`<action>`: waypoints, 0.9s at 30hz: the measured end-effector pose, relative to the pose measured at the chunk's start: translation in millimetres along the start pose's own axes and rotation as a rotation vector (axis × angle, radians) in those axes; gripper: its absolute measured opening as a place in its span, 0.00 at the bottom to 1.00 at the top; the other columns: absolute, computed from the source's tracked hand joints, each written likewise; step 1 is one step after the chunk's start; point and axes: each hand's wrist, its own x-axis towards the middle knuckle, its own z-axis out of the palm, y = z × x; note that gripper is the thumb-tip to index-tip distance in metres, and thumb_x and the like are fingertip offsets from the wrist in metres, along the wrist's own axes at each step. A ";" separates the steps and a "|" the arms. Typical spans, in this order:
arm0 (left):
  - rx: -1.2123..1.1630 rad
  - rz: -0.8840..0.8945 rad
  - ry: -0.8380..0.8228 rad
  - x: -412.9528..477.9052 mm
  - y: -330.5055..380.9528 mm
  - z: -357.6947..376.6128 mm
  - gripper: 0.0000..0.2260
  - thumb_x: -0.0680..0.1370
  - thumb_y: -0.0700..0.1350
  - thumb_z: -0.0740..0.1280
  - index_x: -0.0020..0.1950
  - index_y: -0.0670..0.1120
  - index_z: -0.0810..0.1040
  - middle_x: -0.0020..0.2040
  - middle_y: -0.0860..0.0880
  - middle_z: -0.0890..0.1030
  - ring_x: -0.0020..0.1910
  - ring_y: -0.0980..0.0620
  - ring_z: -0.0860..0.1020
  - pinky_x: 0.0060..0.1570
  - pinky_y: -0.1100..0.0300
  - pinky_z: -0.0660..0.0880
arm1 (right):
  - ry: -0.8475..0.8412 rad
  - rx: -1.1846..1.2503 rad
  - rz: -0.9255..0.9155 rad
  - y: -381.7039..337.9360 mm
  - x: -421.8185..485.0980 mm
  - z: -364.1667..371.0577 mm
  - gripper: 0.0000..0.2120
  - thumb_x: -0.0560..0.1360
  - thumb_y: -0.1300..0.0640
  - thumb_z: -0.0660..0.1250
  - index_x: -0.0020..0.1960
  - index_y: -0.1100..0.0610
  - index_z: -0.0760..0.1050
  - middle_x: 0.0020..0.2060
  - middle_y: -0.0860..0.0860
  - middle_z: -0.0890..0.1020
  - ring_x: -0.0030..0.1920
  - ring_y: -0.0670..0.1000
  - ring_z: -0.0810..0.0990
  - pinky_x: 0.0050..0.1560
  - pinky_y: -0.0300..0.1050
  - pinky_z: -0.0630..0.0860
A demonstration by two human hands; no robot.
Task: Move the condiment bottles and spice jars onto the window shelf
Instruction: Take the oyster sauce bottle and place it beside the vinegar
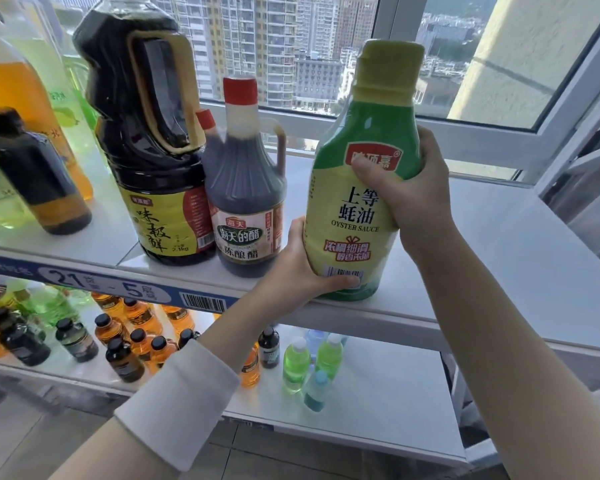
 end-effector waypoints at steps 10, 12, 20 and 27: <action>0.013 0.002 0.009 -6.0 1.2 2.1 0.40 0.63 0.43 0.78 0.66 0.48 0.57 0.52 0.63 0.71 0.52 0.68 0.71 0.50 0.71 0.71 | -0.043 -0.082 -0.080 2.5 -10.3 -0.2 0.37 0.55 0.42 0.73 0.61 0.51 0.65 0.50 0.46 0.79 0.50 0.44 0.81 0.49 0.43 0.80; 0.041 0.004 0.046 -9.2 2.7 4.7 0.40 0.64 0.44 0.78 0.68 0.47 0.57 0.52 0.62 0.70 0.53 0.62 0.72 0.50 0.72 0.70 | -0.067 -0.060 -0.058 4.6 -12.8 -1.8 0.39 0.57 0.42 0.72 0.65 0.53 0.64 0.52 0.47 0.79 0.51 0.44 0.81 0.49 0.42 0.80; -0.129 0.042 0.241 -64.8 -15.0 4.8 0.26 0.75 0.45 0.67 0.68 0.57 0.61 0.69 0.55 0.68 0.68 0.62 0.66 0.67 0.64 0.64 | -0.161 0.045 0.213 52.0 -67.0 -16.1 0.43 0.58 0.19 0.52 0.68 0.38 0.61 0.70 0.42 0.67 0.70 0.43 0.65 0.67 0.47 0.65; -0.140 0.083 0.232 -69.4 -19.0 -4.0 0.19 0.78 0.39 0.63 0.63 0.60 0.67 0.66 0.54 0.72 0.66 0.61 0.69 0.68 0.54 0.66 | -0.089 0.008 0.320 66.9 -71.4 -1.0 0.22 0.82 0.49 0.41 0.71 0.56 0.58 0.56 0.49 0.73 0.47 0.32 0.72 0.37 0.21 0.71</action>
